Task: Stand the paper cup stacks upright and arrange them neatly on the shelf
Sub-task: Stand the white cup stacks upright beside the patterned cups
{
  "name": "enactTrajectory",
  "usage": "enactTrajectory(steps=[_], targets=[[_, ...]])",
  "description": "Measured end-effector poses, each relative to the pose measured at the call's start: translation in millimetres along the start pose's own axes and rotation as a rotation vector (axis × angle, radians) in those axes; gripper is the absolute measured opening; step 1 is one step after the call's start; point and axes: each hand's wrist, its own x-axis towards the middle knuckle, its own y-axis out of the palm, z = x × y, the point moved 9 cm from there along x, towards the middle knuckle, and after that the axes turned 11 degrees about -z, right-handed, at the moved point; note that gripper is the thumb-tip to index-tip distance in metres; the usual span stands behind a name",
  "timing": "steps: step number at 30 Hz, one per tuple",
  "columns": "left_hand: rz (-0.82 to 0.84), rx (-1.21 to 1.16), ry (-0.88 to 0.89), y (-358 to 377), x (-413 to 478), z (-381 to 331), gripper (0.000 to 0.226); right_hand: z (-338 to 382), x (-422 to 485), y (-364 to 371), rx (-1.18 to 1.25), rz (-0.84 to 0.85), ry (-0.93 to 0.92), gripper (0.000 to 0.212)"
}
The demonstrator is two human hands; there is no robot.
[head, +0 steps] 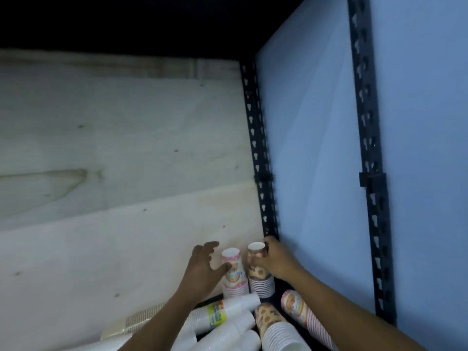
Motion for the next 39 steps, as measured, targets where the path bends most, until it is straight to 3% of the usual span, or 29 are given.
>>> enactTrajectory(steps=[5,13,20,24,28,31,36,39], targets=[[0.049,0.048,0.037,-15,-20,-41,0.066,18,-33,-38,-0.003,-0.007,-0.072,0.062],[0.220,0.090,0.049,9,-83,-106,0.053,1,-89,-63,-0.256,0.069,-0.022,0.067],[0.423,0.360,-0.019,40,-118,-107,0.054,-24,-117,-78,-0.524,0.173,0.031,0.074],[0.472,0.314,-0.134,43,-125,-109,0.041,-28,-125,-75,-0.607,0.246,0.021,0.073],[0.490,0.338,-0.163,45,-128,-105,0.066,-28,-129,-73,-0.632,0.299,0.010,0.068],[0.544,0.400,-0.155,49,-129,-108,0.073,-31,-132,-69,-0.678,0.337,-0.004,0.064],[0.616,0.278,-0.301,48,-138,-116,0.058,-29,-133,-73,-0.690,0.312,-0.001,0.053],[0.618,0.289,-0.277,45,-141,-126,0.057,-30,-134,-80,-0.651,0.282,0.043,0.055]])
